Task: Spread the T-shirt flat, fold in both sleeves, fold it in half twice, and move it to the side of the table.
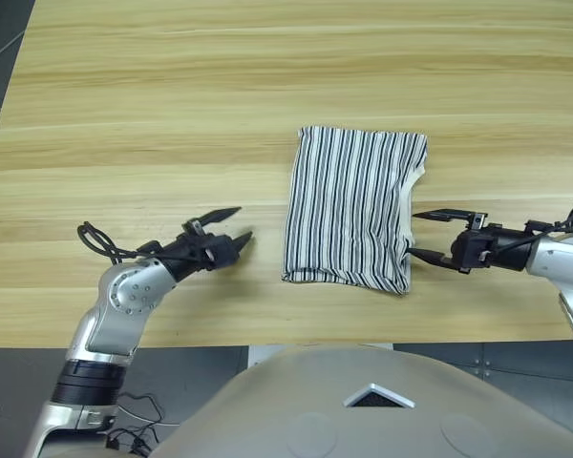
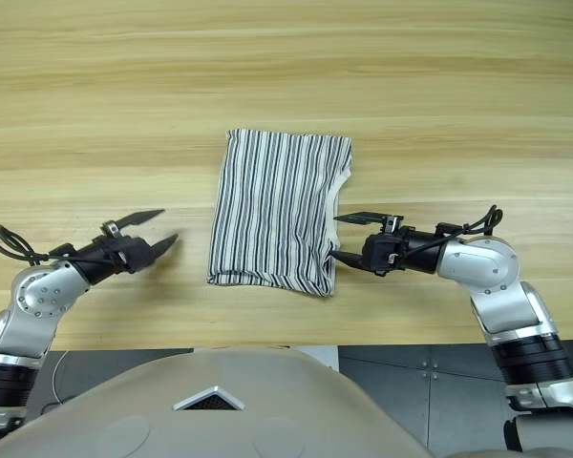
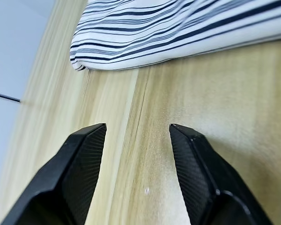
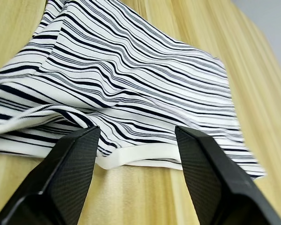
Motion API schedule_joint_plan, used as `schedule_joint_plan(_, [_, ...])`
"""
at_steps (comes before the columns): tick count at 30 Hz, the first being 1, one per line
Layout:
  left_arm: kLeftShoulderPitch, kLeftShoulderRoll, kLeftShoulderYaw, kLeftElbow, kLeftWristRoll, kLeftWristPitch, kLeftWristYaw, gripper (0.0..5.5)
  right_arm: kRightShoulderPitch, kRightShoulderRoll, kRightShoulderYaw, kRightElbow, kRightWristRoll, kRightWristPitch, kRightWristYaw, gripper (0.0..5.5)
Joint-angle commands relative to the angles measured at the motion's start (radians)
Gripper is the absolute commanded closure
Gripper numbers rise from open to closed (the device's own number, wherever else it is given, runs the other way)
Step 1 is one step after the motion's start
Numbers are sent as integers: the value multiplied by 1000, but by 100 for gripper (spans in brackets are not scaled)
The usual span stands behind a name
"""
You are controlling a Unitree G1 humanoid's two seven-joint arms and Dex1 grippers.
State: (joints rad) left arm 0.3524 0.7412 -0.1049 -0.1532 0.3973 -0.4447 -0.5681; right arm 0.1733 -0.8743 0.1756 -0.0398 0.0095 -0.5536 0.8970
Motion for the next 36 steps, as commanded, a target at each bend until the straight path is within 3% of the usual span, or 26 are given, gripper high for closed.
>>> schedule_joint_plan(1, [-18,90,-39,-24,127,-139,13,299,12,-6,-19,67,-59,-175,-32,254])
schedule_joint_plan(6, [-85,93,-112,62,282,-252,92,299,31,-45,-3,197,-202,-314,-73,254])
schedule_joint_plan(14, [-222,82,-266,133,610,-399,328,299,63,-65,82,196,-185,-341,-41,254])
schedule_joint_plan(26, [-261,98,-367,175,707,-378,452,299,12,-19,177,187,-177,-378,-65,254])
schedule_joint_plan(34, [-261,97,-397,195,698,-352,472,429,-8,-23,179,219,-213,-372,-95,250])
schedule_joint_plan(36, [-262,97,-401,197,694,-348,474,460,-9,-24,185,227,-213,-367,-97,295])
